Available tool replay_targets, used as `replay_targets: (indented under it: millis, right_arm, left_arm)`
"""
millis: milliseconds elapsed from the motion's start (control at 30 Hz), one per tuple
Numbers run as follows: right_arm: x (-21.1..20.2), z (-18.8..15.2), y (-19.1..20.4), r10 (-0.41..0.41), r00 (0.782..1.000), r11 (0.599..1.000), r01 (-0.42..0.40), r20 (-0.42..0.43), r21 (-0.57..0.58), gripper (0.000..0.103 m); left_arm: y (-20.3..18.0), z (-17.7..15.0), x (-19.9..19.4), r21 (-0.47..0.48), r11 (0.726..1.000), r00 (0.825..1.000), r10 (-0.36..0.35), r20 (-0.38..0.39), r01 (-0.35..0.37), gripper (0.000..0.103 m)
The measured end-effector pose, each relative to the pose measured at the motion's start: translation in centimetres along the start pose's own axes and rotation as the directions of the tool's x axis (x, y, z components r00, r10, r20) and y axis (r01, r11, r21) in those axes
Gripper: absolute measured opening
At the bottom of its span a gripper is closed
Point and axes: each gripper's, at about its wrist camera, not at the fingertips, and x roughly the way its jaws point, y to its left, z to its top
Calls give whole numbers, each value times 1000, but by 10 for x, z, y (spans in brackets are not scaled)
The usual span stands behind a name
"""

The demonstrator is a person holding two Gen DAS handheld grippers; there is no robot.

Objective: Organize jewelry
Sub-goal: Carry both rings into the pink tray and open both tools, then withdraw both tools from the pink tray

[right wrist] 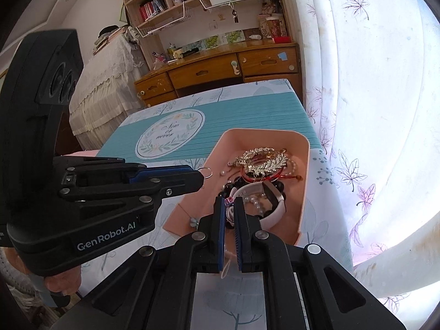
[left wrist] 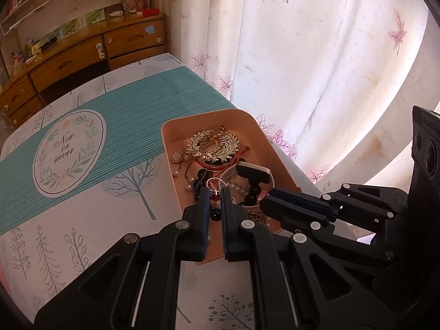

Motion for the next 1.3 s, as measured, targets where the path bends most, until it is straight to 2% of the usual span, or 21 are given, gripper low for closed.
replay_targets:
  millis: [400,533,633,867,1033,1300]
  right_arm:
    - [4,-1,7,-2,1000,1000,2,-17,5,8]
    - [-2,-3,14,-2,1000,1000,2,-14,-6,12]
    - [-6,-4,19,-7,1000,1000,7,-9,-8,12]
    - [-16,-3,31,-6,1000,1000,6,1,-4,14]
    - [-27,-3,40,-32,999,999,32,11,19,35]
    - [-44,-2,62,-73,997,996,75,-36,42,35]
  left_arm:
    - [-1,-10,-10,-3,1000,999,29,-34,-29,8]
    - [5,-18,-16,-37,997,997,68,-38,-69,36]
    - [11,-23,-24,-66,994,996,80,-34,-83,46]
    - [19,-40,-48,-107,988,993,111,-37,-114,46]
    - [22,-54,-69,-125,978,986,167,-28,-169,48]
    - [36,-79,-108,-209,941,964,264,-39,-266,49]
